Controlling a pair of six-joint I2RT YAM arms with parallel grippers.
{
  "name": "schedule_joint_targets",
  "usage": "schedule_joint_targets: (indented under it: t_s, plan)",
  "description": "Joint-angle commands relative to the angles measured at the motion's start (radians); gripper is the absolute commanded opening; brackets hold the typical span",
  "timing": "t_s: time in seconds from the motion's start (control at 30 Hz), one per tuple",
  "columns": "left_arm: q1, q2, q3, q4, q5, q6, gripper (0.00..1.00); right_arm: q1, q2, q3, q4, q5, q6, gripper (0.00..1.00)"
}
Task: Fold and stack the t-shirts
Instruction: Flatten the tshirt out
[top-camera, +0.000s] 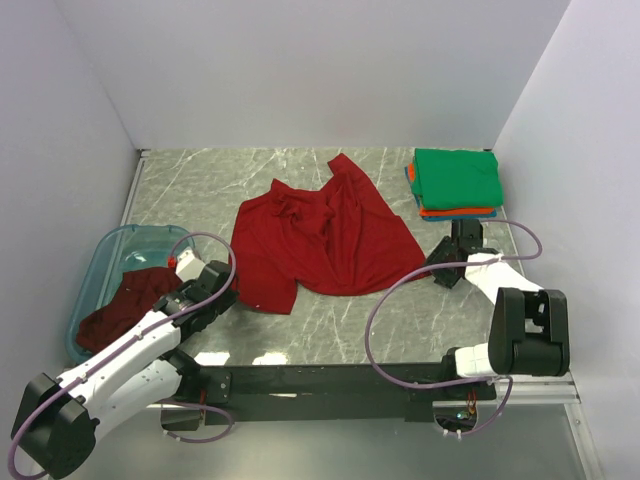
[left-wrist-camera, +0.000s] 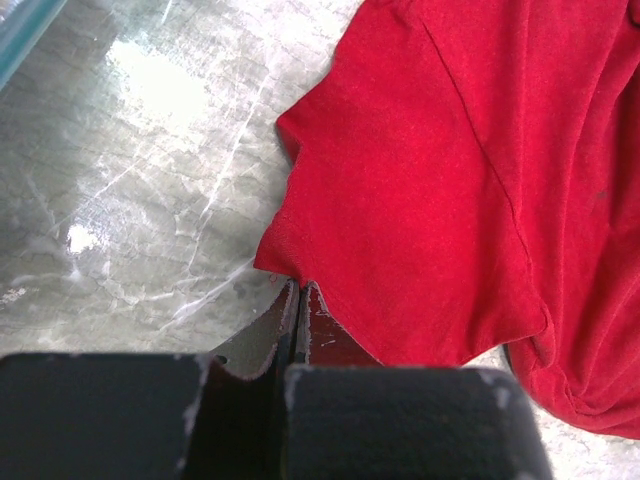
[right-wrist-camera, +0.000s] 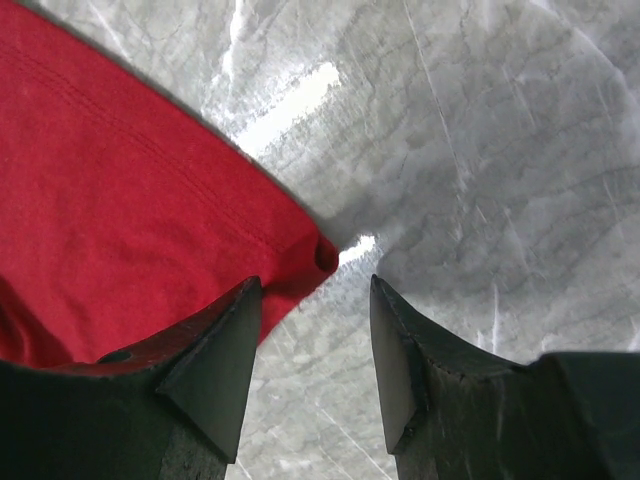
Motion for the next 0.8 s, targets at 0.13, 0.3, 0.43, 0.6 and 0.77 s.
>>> schedule_joint_targets:
  t_s: [0.13, 0.3, 0.43, 0.6, 0.77]
  plan:
    - [0.004, -0.006, -0.004, 0.017, -0.03, 0.009, 0.01, 0.0, 0.057, 0.052, 0.038, -0.007, 0.02, 0.54]
    - [0.004, -0.003, 0.001, 0.004, -0.039, 0.006, 0.01, 0.0, 0.066, 0.04, 0.051, -0.022, 0.022, 0.37]
    - [0.004, -0.006, 0.007, 0.0, -0.048, 0.003, 0.01, 0.0, 0.031, 0.026, 0.048, -0.033, 0.016, 0.06]
    - [0.004, -0.033, 0.039, -0.019, -0.071, 0.008, 0.01, 0.0, -0.052, 0.032, 0.008, -0.031, -0.004, 0.0]
    - [0.006, -0.108, 0.116, -0.037, -0.117, 0.051, 0.01, 0.003, -0.228, 0.081, -0.047, -0.051, -0.038, 0.0]
